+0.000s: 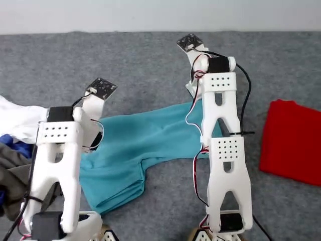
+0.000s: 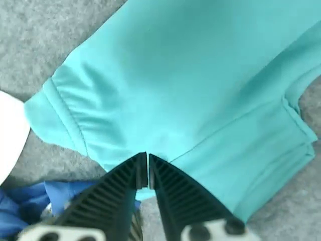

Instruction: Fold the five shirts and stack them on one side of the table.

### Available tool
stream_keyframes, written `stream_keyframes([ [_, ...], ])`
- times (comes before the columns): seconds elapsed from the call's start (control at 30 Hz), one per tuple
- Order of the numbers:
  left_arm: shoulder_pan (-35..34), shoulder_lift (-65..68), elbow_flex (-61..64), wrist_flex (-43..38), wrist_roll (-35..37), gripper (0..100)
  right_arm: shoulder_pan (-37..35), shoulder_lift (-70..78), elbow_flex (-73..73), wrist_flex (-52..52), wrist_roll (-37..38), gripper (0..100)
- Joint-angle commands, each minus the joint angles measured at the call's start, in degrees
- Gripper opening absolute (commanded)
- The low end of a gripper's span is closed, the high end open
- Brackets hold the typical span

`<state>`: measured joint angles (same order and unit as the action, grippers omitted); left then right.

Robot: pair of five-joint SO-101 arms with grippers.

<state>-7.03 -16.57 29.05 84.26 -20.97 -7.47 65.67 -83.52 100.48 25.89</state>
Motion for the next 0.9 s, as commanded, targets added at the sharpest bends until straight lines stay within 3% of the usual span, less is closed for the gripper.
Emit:
stream_keyframes([
  [0.0,-5.4,-2.5,-0.4,0.8,-0.1,2,0.2,-10.9,11.7,2.7,-1.7,1.9],
  [0.2,-14.9,-2.5,-0.6,0.7,-0.1,2,0.0,-26.7,39.2,2.6,-1.9,2.0],
  [0.4,-18.3,-2.6,-4.0,1.7,-0.1,2,0.9,-32.9,56.4,2.3,-1.8,2.0],
  [0.73,-18.4,-2.6,-9.8,4.3,-0.5,2,9.9,-23.3,60.0,-4.1,2.1,2.0],
  [0.87,-18.2,-2.6,-9.6,7.1,-4.4,2,12.2,-23.0,56.1,-1.9,1.9,2.0],
])
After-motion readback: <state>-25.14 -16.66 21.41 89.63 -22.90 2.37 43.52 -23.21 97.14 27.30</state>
